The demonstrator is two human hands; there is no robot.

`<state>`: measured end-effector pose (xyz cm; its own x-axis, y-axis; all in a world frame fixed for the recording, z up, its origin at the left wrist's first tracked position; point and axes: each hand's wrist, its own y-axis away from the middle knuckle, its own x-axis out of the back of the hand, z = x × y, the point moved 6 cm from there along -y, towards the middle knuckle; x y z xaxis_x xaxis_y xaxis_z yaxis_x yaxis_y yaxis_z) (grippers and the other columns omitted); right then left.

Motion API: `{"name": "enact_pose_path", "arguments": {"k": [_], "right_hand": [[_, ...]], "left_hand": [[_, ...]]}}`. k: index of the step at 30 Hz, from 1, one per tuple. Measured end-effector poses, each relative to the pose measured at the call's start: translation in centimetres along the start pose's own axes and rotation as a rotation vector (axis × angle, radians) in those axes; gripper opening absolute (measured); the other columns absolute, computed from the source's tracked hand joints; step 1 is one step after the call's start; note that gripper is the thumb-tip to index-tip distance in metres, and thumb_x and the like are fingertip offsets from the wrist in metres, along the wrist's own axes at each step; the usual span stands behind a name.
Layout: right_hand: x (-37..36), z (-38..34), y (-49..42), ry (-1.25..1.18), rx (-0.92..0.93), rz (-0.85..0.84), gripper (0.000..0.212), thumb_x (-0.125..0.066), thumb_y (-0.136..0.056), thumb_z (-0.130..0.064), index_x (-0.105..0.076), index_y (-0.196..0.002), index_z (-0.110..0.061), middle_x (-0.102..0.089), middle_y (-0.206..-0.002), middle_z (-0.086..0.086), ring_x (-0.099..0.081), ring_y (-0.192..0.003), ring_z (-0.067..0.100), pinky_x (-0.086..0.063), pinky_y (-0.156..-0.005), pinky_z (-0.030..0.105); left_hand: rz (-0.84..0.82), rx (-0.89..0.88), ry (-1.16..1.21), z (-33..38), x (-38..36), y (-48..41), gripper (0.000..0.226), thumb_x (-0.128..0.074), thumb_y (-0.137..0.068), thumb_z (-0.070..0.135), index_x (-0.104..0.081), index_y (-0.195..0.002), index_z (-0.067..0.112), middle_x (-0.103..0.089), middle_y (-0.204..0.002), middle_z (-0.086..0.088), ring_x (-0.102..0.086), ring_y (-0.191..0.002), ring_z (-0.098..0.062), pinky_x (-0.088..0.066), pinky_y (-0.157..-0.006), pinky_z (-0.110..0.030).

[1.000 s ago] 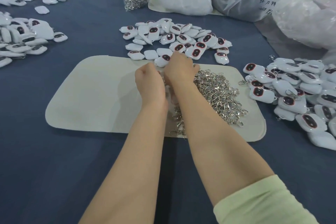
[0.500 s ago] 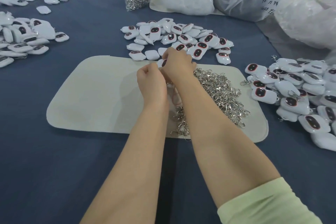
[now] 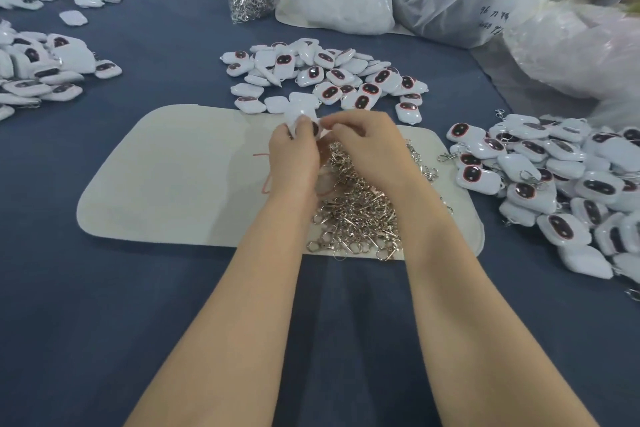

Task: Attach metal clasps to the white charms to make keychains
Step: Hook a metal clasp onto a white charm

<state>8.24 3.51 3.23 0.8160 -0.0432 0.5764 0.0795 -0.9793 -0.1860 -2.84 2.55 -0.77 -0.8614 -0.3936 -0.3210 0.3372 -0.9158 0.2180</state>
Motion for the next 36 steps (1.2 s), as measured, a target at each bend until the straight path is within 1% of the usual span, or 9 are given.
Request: {"name": "enact_pose_path", "arguments": {"k": [3,7,13,17,19,22,30,34,36], "right_hand": [[1.7,1.8,0.5,0.193,-0.088,0.099,0.027,-0.054,-0.093,-0.021,-0.064,-0.117,-0.022,-0.064,-0.117,-0.003,-0.058,-0.102,0.007,-0.045,-0.084,0.018],[0.5,3.5,1.3,0.571,-0.226,-0.088,0.048,-0.062,-0.086,-0.046,-0.054,-0.131,-0.031,-0.047,-0.137,0.004,-0.035,-0.129,0.032,-0.031,-0.108,0.045],[0.5,3.1,1.1,0.483,-0.187,0.123,0.017,-0.052,-0.093,-0.021,-0.065,-0.102,-0.028,-0.062,-0.114,0.001,-0.049,-0.114,0.027,-0.033,-0.1,0.042],[0.9,3.3,1.1,0.386,-0.179,0.16,0.011,-0.053,-0.094,-0.019,-0.062,-0.098,-0.024,-0.063,-0.097,-0.008,-0.057,-0.098,0.019,-0.038,-0.099,0.04],[1.5,3.3,1.0,0.181,-0.172,0.236,0.005,-0.056,-0.093,-0.02,-0.058,-0.092,-0.024,-0.057,-0.081,-0.016,-0.056,-0.081,0.008,-0.045,-0.086,0.026],[2.4,3.4,1.1,-0.155,-0.171,0.333,0.005,-0.06,-0.091,-0.02,-0.059,-0.089,-0.025,-0.058,-0.08,-0.017,-0.054,-0.072,-0.005,-0.041,-0.064,0.008],[2.3,3.1,1.2,-0.527,-0.123,0.294,0.012,-0.057,-0.093,-0.006,-0.063,-0.094,-0.017,-0.067,-0.08,-0.004,-0.061,-0.062,-0.004,-0.048,-0.061,0.012],[2.2,3.1,1.2,-0.581,-0.118,0.288,0.013,-0.054,-0.093,-0.002,-0.063,-0.101,-0.009,-0.067,-0.079,-0.003,-0.063,-0.061,-0.001,-0.049,-0.062,0.013],[2.2,3.0,1.1,-0.553,-0.105,0.285,0.013,-0.056,-0.092,-0.003,-0.063,-0.096,-0.013,-0.067,-0.079,-0.003,-0.063,-0.063,0.001,-0.051,-0.065,0.017]], "left_hand": [[-0.023,-0.045,0.003,0.5,0.1,0.2,0.017,-0.041,-0.1,0.017,-0.051,-0.087,0.012,-0.064,-0.094,-0.005,-0.065,-0.071,-0.009,-0.056,-0.068,-0.024],[0.071,-0.1,0.011,1.0,0.9,-0.1,0.007,-0.043,-0.094,0.012,-0.05,-0.095,0.01,-0.064,-0.086,0.0,-0.051,-0.052,-0.006,-0.044,-0.054,-0.021],[0.118,-0.082,0.029,1.0,1.5,-0.3,0.032,-0.047,-0.092,0.016,-0.048,-0.122,0.005,-0.063,-0.073,0.002,-0.045,-0.045,-0.004,-0.037,-0.045,-0.017],[0.061,-0.087,0.04,1.1,1.2,0.1,0.017,-0.052,-0.091,0.021,-0.056,-0.1,0.007,-0.064,-0.06,0.004,-0.055,-0.046,-0.003,-0.044,-0.047,-0.018],[0.028,-0.103,0.056,1.3,0.9,0.3,0.013,-0.056,-0.092,0.022,-0.055,-0.091,0.009,-0.065,-0.056,0.005,-0.06,-0.05,-0.005,-0.048,-0.048,-0.018],[-0.029,-0.115,0.073,1.4,0.4,0.7,0.011,-0.059,-0.092,0.019,-0.055,-0.091,0.009,-0.068,-0.07,-0.002,-0.067,-0.056,-0.008,-0.052,-0.052,-0.019],[-0.14,-0.235,-0.22,1.4,-0.8,1.2,0.018,-0.053,-0.093,0.008,-0.049,-0.105,0.022,-0.061,-0.097,-0.002,-0.069,-0.058,-0.01,-0.054,-0.054,-0.021],[-0.198,-0.38,-0.467,1.5,-1.4,1.3,0.021,-0.048,-0.096,0.012,-0.06,-0.107,0.025,-0.059,-0.104,0.003,-0.07,-0.078,-0.012,-0.057,-0.078,-0.037],[-0.214,-0.481,-0.616,1.6,-1.8,1.5,0.011,-0.055,-0.093,0.017,-0.063,-0.096,0.025,-0.059,-0.112,-0.003,-0.06,-0.084,0.009,-0.047,-0.086,-0.015]]}}
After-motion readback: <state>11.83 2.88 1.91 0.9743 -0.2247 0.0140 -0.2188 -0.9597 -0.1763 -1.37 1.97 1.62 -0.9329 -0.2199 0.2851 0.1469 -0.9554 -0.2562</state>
